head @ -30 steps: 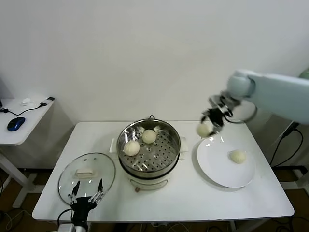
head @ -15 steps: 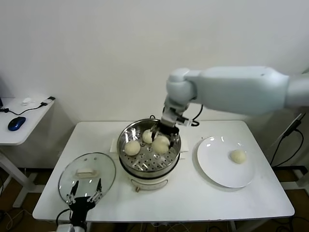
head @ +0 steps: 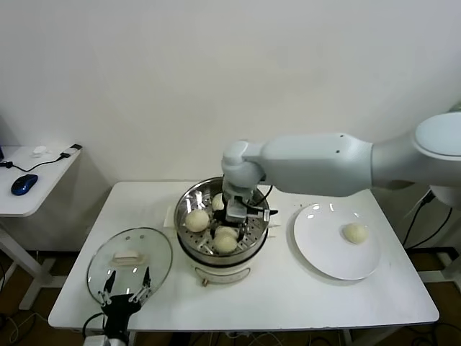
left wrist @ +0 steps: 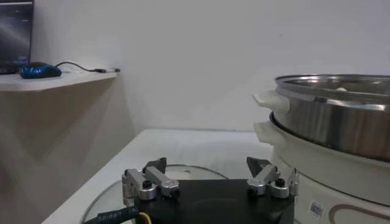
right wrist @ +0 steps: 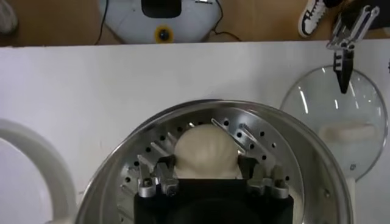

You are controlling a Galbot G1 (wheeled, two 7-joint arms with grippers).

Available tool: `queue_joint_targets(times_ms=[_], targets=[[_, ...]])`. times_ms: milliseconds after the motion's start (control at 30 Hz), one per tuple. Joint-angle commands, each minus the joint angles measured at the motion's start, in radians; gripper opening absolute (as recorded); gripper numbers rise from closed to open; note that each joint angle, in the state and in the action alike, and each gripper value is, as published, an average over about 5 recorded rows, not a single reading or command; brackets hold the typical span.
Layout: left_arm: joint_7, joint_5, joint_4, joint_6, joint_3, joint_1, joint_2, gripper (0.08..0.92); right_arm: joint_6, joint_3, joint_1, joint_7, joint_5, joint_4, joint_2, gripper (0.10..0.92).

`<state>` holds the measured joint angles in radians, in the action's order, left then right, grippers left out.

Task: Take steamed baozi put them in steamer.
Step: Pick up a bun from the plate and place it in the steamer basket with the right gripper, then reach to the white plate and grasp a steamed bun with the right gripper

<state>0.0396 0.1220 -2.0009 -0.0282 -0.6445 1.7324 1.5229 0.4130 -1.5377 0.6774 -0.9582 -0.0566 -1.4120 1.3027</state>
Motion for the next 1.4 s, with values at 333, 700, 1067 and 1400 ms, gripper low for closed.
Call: queue_joint_targets(times_ms=[333, 700, 1067, 1400], targets=[[0.002, -0.001, -0.001, 0.000, 0.004, 0.002, -0.001, 0.823, 0.049, 0.024, 0.071, -0.070, -0.111, 0.029, -0.053, 0.821], [0.000, -0.004, -0.013, -0.002, 0.016, 0.007, -0.003, 0.823, -0.173, -0.203, 0.350, -0.177, -0.510, 0.208, -0.408, 0.823], [-0.002, 0.006, -0.024, -0.004, 0.012, 0.004, -0.004, 0.823, -0.428, -0.158, 0.031, -0.150, -0.340, 0.317, -0.706, 0.823], [-0.006, 0.007, -0.032, -0.005, 0.001, 0.028, 0.003, 0.823, -0.393, 0.232, -0.404, -0.103, -0.157, 0.607, -0.604, 0.823]])
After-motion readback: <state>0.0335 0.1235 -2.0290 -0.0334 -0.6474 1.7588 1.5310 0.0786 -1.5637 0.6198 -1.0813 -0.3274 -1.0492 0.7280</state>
